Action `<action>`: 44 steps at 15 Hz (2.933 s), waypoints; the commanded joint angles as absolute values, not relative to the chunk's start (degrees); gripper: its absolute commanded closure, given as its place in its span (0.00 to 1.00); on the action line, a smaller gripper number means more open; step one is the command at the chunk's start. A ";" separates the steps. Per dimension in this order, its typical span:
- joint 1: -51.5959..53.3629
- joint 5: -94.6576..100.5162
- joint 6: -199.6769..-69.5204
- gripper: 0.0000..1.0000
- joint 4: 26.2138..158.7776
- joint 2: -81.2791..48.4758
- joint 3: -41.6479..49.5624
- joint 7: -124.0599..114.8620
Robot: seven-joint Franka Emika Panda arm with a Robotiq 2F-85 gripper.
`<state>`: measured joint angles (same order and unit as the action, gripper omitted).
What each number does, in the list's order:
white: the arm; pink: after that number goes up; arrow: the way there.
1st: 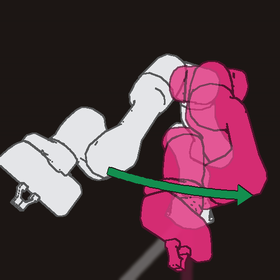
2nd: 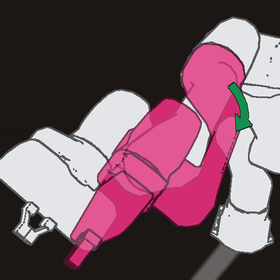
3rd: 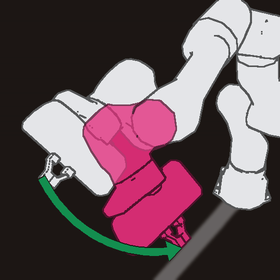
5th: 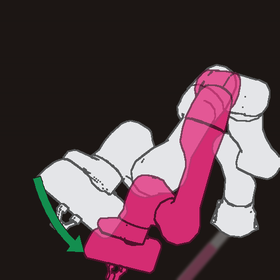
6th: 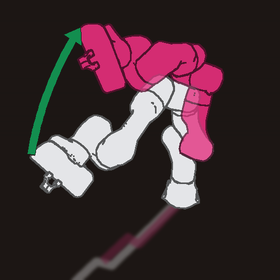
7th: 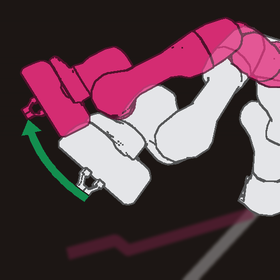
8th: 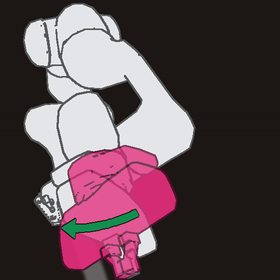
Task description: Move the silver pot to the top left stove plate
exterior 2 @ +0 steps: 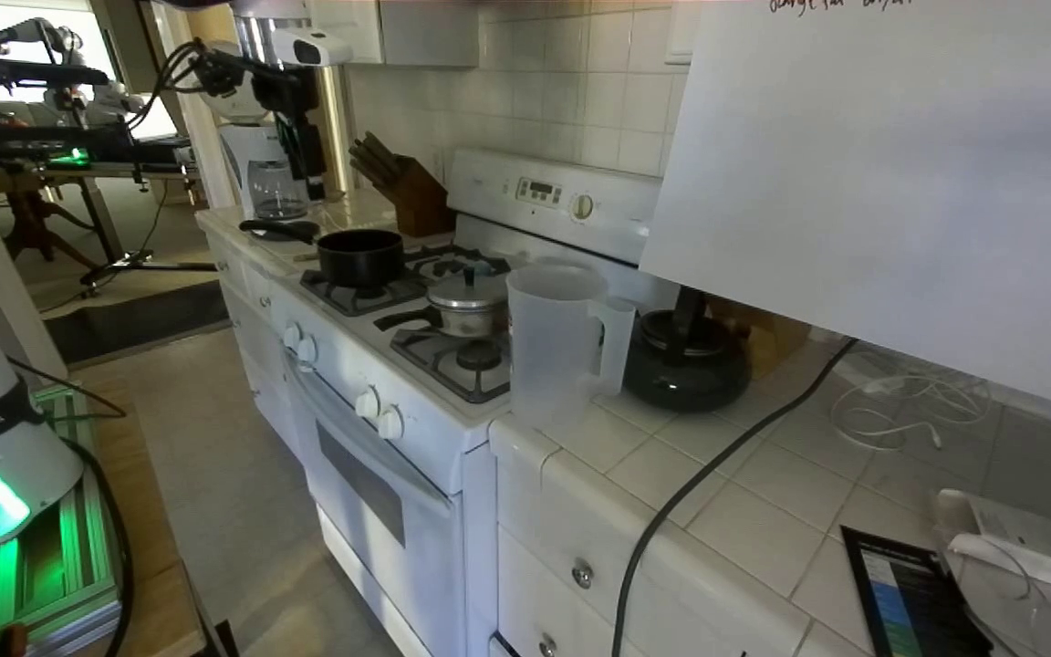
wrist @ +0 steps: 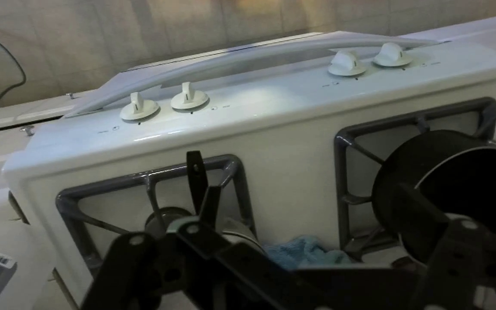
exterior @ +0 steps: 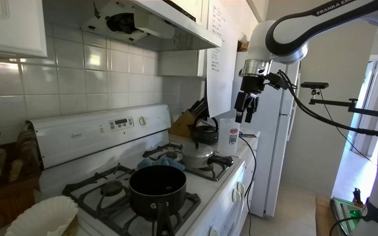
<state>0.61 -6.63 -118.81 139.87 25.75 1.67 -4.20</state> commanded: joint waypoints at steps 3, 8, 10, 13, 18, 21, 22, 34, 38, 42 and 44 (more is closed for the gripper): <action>-1.38 -12.63 -116.87 0.00 135.23 18.09 10.07 6.58; -3.81 -17.57 -113.44 0.00 131.38 10.03 15.46 15.95; -5.29 -18.72 -112.72 0.00 129.58 6.75 15.93 15.40; -6.52 -16.91 -114.50 0.00 131.55 8.10 14.55 14.79; -7.16 -18.89 -116.51 0.00 128.52 3.58 14.87 16.00; -8.39 -20.22 -118.87 0.00 125.45 -2.08 15.18 16.43; -8.90 -21.64 -116.71 0.00 123.03 -4.93 15.16 17.43; -10.09 -20.21 -117.99 0.00 115.58 -20.22 7.35 17.12; -10.06 -21.03 -125.14 0.00 116.32 -20.77 5.54 16.94; -9.94 -20.22 -127.26 0.00 117.25 -20.39 4.37 16.73; -9.93 -19.73 -126.33 0.00 117.91 -19.81 4.03 17.07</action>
